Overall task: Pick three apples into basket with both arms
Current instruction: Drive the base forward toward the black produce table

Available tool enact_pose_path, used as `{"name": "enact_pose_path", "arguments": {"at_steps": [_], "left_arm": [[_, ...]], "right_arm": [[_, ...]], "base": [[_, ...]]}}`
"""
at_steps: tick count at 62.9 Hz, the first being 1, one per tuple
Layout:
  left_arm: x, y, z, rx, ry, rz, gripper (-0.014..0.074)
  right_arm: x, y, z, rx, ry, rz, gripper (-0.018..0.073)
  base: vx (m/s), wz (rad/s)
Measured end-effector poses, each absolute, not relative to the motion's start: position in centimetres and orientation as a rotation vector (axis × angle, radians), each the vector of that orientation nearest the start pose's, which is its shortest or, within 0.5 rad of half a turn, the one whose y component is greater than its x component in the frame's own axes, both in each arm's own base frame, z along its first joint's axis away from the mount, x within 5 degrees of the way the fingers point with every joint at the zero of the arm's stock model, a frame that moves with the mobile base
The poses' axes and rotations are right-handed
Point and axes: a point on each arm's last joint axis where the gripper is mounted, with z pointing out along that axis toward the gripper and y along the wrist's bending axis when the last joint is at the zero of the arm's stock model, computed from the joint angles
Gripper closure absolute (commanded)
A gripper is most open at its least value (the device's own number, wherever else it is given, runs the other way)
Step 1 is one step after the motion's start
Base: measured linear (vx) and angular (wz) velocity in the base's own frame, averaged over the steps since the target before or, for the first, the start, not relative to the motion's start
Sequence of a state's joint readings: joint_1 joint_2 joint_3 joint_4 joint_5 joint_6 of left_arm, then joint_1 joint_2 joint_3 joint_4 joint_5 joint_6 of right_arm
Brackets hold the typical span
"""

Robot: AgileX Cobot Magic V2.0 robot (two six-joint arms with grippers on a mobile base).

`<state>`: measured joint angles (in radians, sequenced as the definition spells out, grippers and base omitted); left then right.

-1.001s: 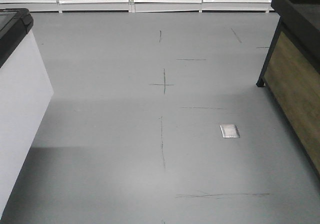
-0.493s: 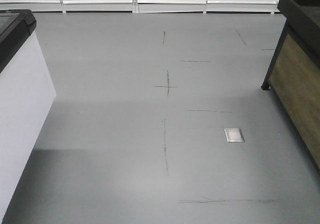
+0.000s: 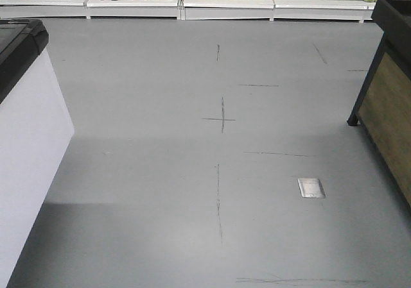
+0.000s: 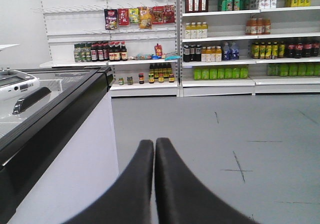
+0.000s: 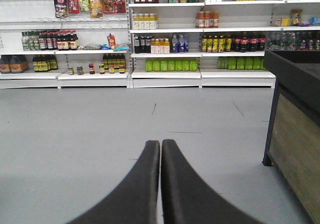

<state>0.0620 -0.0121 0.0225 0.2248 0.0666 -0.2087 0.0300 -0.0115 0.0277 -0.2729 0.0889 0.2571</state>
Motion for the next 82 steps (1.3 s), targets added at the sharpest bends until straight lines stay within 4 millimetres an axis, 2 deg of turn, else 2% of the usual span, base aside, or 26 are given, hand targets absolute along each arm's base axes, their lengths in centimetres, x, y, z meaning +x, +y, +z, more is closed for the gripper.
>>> {"name": "enact_pose_path", "arguments": {"at_steps": [82], "left_arm": [[5.63,0.49,20.03,-0.048,1.559,0.073,0.0603]], "right_arm": [[5.67,-0.05,19.67,-0.017,1.585,-0.007,0.0564]], "base": [[0.17,-0.08]]}}
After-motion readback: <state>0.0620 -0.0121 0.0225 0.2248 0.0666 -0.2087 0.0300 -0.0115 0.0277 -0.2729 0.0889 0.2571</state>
